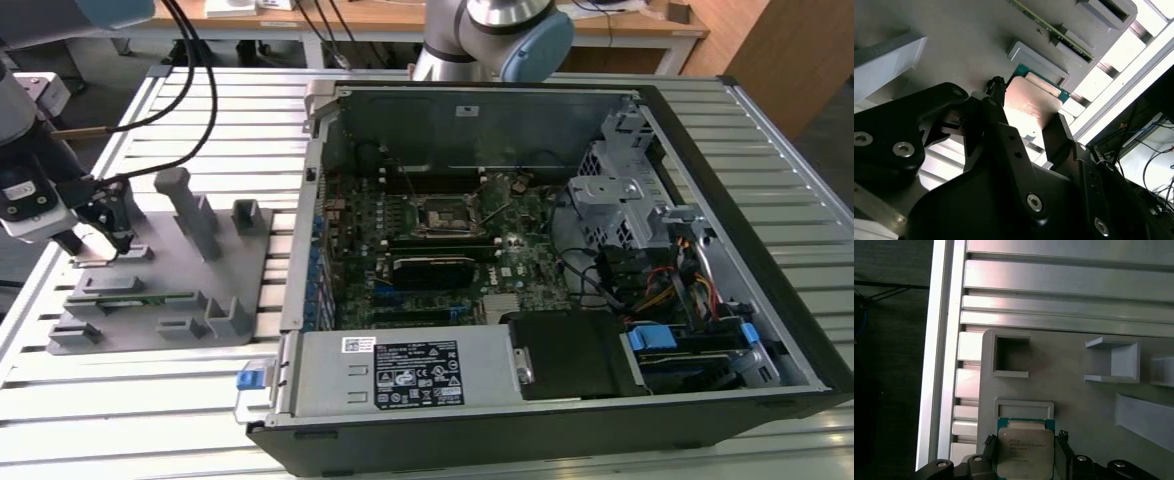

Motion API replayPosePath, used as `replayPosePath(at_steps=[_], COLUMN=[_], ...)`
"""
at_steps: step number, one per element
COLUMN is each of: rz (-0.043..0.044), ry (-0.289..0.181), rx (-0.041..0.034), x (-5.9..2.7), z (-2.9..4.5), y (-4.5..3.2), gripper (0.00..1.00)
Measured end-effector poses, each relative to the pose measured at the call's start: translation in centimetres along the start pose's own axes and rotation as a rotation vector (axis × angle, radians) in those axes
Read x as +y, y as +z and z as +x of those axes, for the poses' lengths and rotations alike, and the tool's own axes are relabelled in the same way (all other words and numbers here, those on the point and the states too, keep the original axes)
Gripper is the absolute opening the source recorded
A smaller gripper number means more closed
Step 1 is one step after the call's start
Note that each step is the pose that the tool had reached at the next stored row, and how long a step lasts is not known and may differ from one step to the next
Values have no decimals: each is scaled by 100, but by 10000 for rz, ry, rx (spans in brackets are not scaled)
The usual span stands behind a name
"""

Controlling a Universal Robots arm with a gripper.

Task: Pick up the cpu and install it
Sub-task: 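Pick up the cpu and move it towards the insertion slot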

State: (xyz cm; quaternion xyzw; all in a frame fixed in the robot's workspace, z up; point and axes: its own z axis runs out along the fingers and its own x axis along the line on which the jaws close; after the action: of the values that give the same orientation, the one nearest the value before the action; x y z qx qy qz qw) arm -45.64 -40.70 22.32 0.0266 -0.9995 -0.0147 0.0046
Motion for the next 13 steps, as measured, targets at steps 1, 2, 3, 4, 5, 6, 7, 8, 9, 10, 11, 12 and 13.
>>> replayPosePath(at_steps=[1,2,3,4,5,6,7,8,9,10,11,12,13], rz=[0,-1,0,0,0,0,-1,-1,-1,0,0,-1,-1], ry=[0,0,0,-1,-1,-1,-1,0,0,0,0,0,0], rx=[0,0,0,0,-1,0,-1,-1,0,0,0,-1,0], x=[0,1,1,2,2,3,5,6,7,8,9,10,11], z=[0,0,0,0,0,0,0,1,1,1,1,1,1], y=[-9,-19,-30,-41,-55,-71,-90,-110,-129,-148,-169,-189,-210], gripper=[55,55,55,55,55,55,55,55,55,55,55,55,55])
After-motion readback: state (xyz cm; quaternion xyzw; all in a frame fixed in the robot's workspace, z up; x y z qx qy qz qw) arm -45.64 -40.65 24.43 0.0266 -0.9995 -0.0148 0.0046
